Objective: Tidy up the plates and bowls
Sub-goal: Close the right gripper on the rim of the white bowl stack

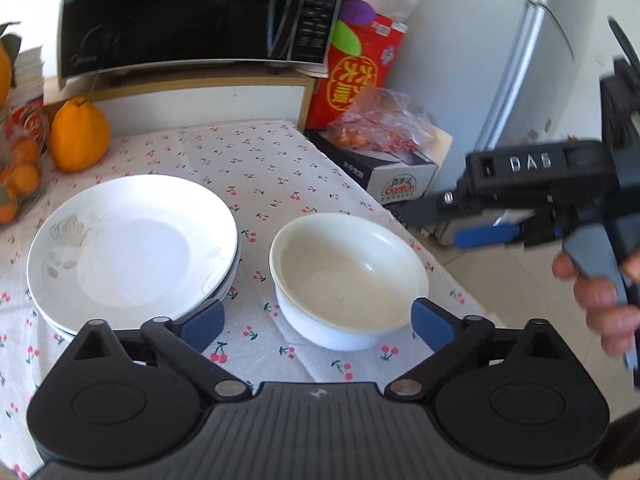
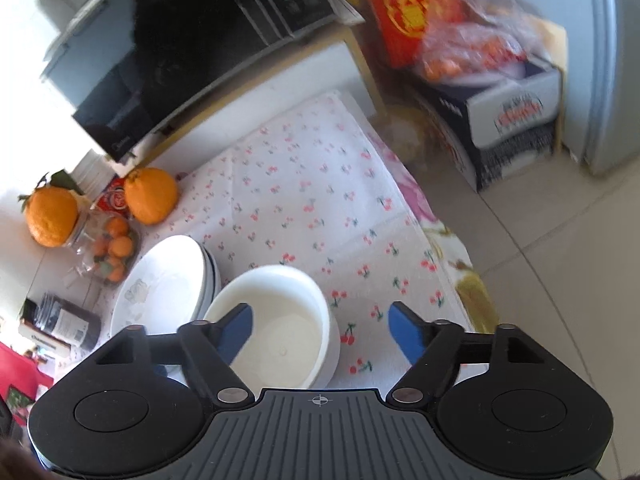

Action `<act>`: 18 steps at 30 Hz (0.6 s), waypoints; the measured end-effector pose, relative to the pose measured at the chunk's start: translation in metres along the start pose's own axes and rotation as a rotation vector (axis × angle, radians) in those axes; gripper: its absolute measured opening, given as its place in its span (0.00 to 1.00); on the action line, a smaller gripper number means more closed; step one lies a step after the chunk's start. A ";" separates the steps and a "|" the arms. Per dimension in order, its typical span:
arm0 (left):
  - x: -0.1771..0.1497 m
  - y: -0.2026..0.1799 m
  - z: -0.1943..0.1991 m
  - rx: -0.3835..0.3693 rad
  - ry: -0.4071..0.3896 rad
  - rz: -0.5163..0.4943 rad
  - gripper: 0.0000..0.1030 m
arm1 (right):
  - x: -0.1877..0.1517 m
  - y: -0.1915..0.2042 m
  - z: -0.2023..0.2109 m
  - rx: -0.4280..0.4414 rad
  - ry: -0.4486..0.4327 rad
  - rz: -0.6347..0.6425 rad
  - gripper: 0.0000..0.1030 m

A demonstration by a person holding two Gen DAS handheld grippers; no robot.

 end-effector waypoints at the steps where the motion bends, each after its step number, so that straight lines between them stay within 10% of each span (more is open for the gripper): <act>1: -0.002 -0.001 0.000 0.002 -0.003 -0.018 0.99 | -0.001 0.000 0.000 -0.008 -0.007 0.030 0.82; 18: -0.022 -0.019 -0.025 -0.038 0.012 -0.174 1.00 | -0.023 0.002 -0.019 0.053 0.003 0.266 0.86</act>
Point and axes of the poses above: each gripper's, at about its wrist camera, not at the fingertips, and z roughly against the way its jaws point, y to its left, x to its top, the point moved 1 cm from there along -z, roughly the way its jaws point, and after that the axes turned 10 degrees about x, right-handed, at the moved point
